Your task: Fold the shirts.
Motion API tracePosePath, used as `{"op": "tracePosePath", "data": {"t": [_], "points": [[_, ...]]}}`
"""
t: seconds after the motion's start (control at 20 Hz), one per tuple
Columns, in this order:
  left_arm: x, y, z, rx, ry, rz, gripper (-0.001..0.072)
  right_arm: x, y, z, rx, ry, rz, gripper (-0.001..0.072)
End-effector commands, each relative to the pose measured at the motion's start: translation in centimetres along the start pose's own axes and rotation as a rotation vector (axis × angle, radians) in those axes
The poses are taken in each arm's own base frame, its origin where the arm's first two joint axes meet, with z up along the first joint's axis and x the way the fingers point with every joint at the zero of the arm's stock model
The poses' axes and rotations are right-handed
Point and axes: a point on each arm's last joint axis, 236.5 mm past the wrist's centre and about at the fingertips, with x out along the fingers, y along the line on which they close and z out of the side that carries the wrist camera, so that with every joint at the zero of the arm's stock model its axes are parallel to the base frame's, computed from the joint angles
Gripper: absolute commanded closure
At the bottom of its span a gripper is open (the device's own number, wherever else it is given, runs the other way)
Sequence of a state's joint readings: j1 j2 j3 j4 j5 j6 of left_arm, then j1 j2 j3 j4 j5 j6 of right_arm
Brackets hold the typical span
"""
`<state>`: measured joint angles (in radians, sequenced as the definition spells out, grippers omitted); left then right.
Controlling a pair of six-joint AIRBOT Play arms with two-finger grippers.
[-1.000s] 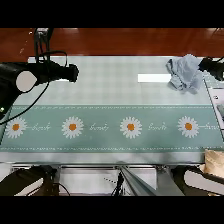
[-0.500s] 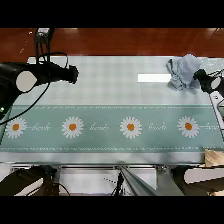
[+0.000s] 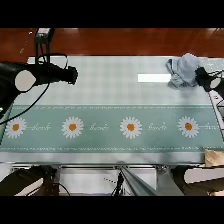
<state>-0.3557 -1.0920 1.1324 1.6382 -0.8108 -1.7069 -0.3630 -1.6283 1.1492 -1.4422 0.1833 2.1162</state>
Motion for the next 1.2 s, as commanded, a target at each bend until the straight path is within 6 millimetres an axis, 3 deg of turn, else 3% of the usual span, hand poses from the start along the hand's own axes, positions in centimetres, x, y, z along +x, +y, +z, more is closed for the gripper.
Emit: {"op": "tracePosePath", "data": {"t": [0.0, 0.15, 0.3, 0.45, 0.55, 0.6, 0.7, 0.8, 1.0, 1.05, 1.15], "points": [[-1.7, 0.0, 1.8, -0.003, -0.026, 0.000, -0.0008, -5.9, 4.7, 5.7, -0.112, -0.142, 0.102, 0.0694], [-5.5, -0.1, 5.6, -0.011, -0.081, -0.001, -0.0008, -16.2, 10.2, 12.2, -0.136, -0.338, 0.236, 0.0694], [-11.9, -0.1, 10.3, -0.023, -0.190, -0.009, -0.0008, -29.3, 14.2, 16.7, -0.139, -0.548, 0.383, 0.0694], [-20.7, -0.1, 14.7, -0.037, -0.377, -0.027, -0.0008, -42.3, 16.0, 18.4, -0.130, -0.734, 0.522, 0.0694], [-26.6, -0.2, 16.2, -0.047, -0.504, -0.055, -0.0008, -48.9, 16.1, 17.8, -0.110, -0.795, 0.597, 0.0694], [-29.1, -0.3, 16.4, -0.051, -0.553, -0.069, -0.0008, -50.7, 15.9, 17.0, -0.108, -0.790, 0.611, 0.0694], [-32.1, -0.4, 15.6, -0.056, -0.590, -0.089, -0.0008, -52.2, 15.1, 14.6, -0.137, -0.723, 0.597, 0.0694], [-32.6, -0.2, 13.4, -0.057, -0.528, -0.082, -0.0008, -51.0, 14.9, 11.1, -0.238, -0.586, 0.564, 0.0694], [-29.5, 0.2, 8.0, -0.054, -0.275, -0.054, -0.0008, -46.0, 17.1, 0.0, -0.437, -0.079, 0.673, 0.0694], [-28.4, 0.2, 7.1, -0.053, -0.232, -0.049, -0.0008, -45.3, 17.7, -2.3, -0.433, 0.038, 0.722, 0.0694], [-25.8, 0.2, 5.6, -0.050, -0.157, -0.041, -0.0008, -44.0, 18.0, -4.8, -0.439, 0.159, 0.761, 0.0694]]}}
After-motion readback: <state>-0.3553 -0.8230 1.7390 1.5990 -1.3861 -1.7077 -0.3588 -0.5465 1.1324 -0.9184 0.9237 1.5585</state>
